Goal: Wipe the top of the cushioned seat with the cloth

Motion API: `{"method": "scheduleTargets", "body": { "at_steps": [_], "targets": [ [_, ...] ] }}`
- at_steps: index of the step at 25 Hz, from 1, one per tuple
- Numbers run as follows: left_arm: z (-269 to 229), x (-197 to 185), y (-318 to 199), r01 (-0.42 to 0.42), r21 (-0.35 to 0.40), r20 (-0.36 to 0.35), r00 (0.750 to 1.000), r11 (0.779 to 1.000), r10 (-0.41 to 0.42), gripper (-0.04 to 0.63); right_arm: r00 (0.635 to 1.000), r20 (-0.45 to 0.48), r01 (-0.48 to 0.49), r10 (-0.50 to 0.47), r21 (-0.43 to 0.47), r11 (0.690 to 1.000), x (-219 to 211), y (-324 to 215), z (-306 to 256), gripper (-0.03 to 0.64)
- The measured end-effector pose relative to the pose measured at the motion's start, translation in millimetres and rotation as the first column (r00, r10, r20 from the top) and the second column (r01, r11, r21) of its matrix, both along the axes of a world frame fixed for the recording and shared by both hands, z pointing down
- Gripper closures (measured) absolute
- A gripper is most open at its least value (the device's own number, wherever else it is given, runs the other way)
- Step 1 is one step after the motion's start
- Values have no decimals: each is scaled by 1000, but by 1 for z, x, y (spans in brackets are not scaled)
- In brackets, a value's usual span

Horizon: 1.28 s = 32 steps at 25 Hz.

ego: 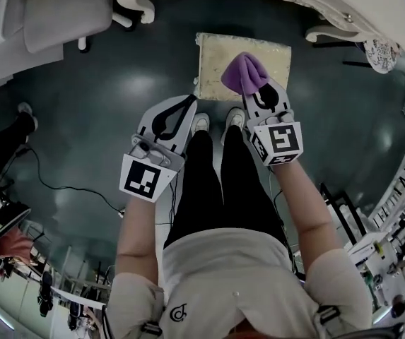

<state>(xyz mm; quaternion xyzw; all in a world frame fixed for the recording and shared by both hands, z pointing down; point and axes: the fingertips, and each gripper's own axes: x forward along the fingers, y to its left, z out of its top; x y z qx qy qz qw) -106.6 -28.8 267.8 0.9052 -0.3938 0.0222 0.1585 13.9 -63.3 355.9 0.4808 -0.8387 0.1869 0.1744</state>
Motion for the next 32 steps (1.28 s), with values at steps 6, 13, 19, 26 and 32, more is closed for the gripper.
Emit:
{"method": "scheduleTargets", "body": {
  "at_steps": [6, 13, 19, 26, 32],
  "targets": [
    [88, -4, -15, 70, -83, 21, 997, 994, -68, 581, 1000, -10, 25, -26, -96, 995, -7, -9, 99, 540],
    [155, -18, -20, 115, -148, -25, 992, 982, -120, 582, 993, 22, 118, -116, -223, 968, -33, -35, 176, 540],
    [182, -13, -10, 107, -164, 7, 994, 981, -107, 582, 990, -12, 130, -139, -282, 951, -41, -45, 218, 539],
    [180, -6, -10, 90, -134, 43, 995, 987, -85, 582, 984, -62, 129, -167, -400, 907, -47, -56, 245, 537],
    [186, -7, -7, 109, -149, 58, 993, 983, -102, 582, 979, -68, 140, -195, -475, 869, -46, -63, 258, 534]
  ]
}}
